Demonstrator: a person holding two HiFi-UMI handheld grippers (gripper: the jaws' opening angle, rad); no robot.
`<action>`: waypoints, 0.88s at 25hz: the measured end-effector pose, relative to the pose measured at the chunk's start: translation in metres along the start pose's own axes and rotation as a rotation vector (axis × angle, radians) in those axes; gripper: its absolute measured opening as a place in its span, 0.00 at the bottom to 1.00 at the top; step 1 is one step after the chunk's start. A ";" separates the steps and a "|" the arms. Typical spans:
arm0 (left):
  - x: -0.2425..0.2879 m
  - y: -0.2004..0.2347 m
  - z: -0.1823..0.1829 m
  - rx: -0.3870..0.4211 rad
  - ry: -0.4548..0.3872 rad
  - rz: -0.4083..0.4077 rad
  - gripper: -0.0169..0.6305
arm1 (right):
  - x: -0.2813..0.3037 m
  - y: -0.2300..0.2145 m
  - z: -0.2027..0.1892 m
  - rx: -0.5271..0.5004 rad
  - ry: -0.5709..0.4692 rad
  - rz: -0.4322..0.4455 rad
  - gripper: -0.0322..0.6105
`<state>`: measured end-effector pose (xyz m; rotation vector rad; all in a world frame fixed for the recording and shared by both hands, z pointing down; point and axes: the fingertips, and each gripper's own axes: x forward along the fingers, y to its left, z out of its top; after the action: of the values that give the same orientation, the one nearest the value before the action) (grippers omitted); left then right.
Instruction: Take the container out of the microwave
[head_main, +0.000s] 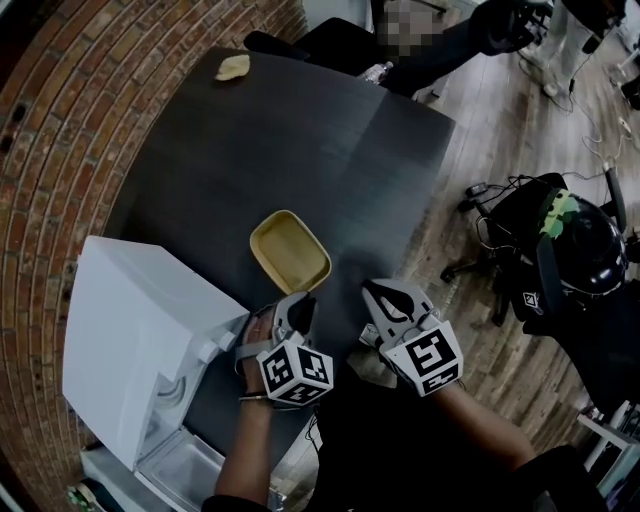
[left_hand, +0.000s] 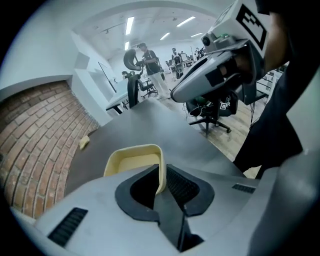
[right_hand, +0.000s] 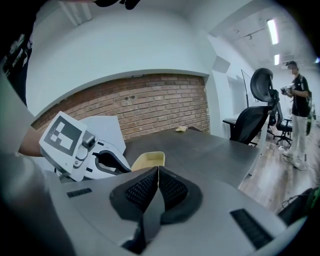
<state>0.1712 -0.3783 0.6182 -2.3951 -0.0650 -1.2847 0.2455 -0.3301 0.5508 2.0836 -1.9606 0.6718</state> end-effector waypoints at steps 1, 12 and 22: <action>-0.007 0.003 0.004 -0.005 -0.010 0.034 0.09 | -0.002 -0.001 0.003 -0.009 -0.007 0.006 0.15; -0.086 0.018 0.022 -0.349 -0.127 0.410 0.04 | -0.006 0.034 0.041 -0.169 -0.063 0.233 0.15; -0.168 -0.028 -0.067 -0.817 -0.065 0.672 0.04 | 0.001 0.143 0.015 -0.276 -0.028 0.622 0.15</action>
<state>0.0163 -0.3530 0.5247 -2.6727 1.3550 -0.9911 0.1078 -0.3521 0.5155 1.3267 -2.5616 0.4281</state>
